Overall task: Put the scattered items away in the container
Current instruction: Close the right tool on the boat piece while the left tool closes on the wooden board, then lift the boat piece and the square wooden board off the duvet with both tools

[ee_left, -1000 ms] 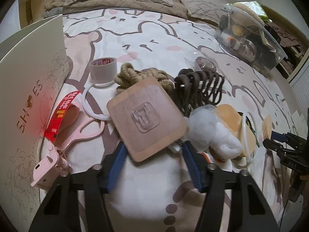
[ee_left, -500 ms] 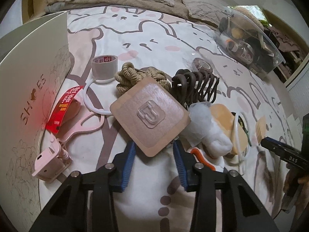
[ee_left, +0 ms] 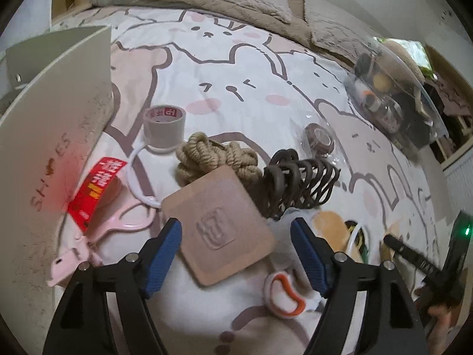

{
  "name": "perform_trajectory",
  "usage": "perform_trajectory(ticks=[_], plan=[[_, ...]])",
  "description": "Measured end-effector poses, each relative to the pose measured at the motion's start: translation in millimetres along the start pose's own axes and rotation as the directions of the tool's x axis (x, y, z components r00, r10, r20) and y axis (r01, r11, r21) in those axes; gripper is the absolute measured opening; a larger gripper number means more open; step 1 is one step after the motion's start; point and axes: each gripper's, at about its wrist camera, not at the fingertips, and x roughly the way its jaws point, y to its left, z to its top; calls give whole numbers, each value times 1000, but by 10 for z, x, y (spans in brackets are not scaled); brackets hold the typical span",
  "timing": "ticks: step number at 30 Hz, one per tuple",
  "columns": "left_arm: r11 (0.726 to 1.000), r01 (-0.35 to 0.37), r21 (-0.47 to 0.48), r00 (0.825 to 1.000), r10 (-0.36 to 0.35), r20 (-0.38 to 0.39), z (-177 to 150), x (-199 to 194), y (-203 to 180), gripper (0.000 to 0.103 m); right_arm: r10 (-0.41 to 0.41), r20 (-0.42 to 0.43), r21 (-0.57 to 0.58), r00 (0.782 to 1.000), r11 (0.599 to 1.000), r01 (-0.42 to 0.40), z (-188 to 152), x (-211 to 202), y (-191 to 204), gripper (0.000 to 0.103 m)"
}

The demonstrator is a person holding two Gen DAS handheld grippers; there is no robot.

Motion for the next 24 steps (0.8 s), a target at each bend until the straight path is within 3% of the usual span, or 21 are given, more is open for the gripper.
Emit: perform_trajectory(ticks=[6,11,13,19,24], plan=[[999,-34,-36,999,34,7,110,50,-17,76,-2,14,-51,1000,999,2,-59,-32,-20,42],[996,-83,-13,997,83,-2,149,111,13,75,-12,14,-107,1000,994,14,-201,-74,34,32],[995,-102,10,995,102,-1,131,105,29,63,-12,19,-124,1000,992,14,-282,-108,42,29],[991,-88,97,996,89,0,-31,15,2,47,16,23,-138,1000,990,-13,-532,-243,27,28],[983,-75,168,997,78,-10,-180,-82,-53,46,38,9,-139,999,990,-36,-774,-364,16,27]])
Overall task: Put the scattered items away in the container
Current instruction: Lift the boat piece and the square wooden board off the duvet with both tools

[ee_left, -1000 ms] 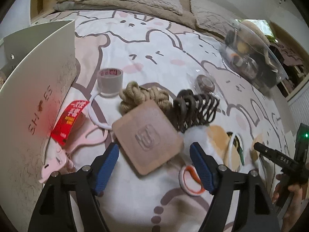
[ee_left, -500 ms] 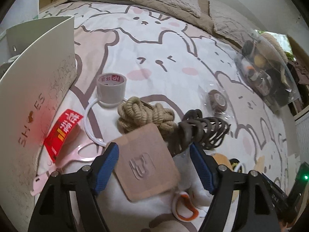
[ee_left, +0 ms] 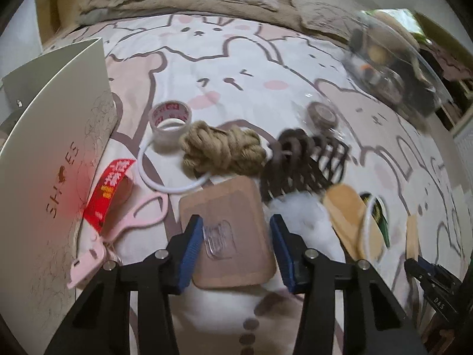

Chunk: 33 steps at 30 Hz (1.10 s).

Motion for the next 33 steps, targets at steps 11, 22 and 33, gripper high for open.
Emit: perform_trajectory(ticks=[11,22,33], plan=[[999,23,38,1000,-22,-13,-290,-171,2,38,23,-5,22,1000,999,-23,-381,-188,33,9],[989,90,-121,996,-90,10,-138,-202,267,74,24,5,27,1000,999,-24,-638,-272,86,9],[974,92,-206,993,-104,-50,28,98,291,74,-11,14,13,1000,1000,11,-804,-328,171,9]])
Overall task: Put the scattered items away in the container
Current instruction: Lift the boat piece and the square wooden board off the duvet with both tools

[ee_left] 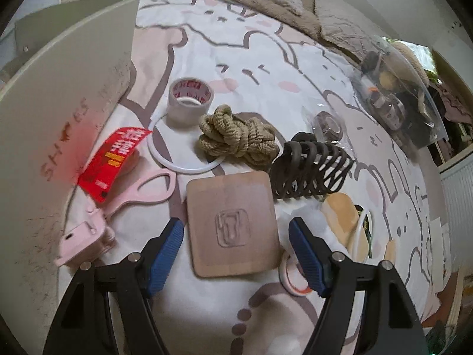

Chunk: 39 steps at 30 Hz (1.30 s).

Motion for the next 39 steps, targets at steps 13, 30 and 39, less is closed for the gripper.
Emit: perform_trajectory(ticks=[13,30,39], plan=[[1000,-4,-26,1000,4,-6,-113,-13,119,65,-10,8,-4,1000,1000,10,-58,-9,15,9],[957,-92,277,995,98,-9,-826,-338,-10,65,15,8,57,1000,998,-15,-69,3,-38,9],[915,-100,391,993,116,-17,-1199,-365,-31,64,65,-23,103,998,993,-62,165,-79,-104,12]])
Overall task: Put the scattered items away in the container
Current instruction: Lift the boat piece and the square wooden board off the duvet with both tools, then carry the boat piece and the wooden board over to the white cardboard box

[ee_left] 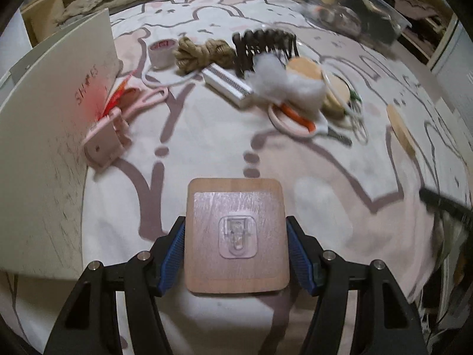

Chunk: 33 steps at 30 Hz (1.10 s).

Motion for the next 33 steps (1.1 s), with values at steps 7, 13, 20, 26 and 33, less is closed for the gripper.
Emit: perform_trajectory(ticks=[7,13,20,26,33], plan=[[1000,-3,3,1000,3,22,-87,-22,14,64,-76,44,-49,996,996,78,489,1,115,81],[1000,-16,21,999,15,39,-144,-21,2,73,-159,18,-96,987,982,160,800,306,203,81],[1000,-5,-4,999,5,50,-211,17,16,97,-191,6,-111,981,975,191,794,490,167,35],[999,-19,-26,997,21,78,-274,16,19,100,-159,13,-142,987,977,159,523,338,237,34],[996,-4,-87,997,11,78,-242,-22,75,95,-145,28,-176,989,973,148,227,175,357,33]])
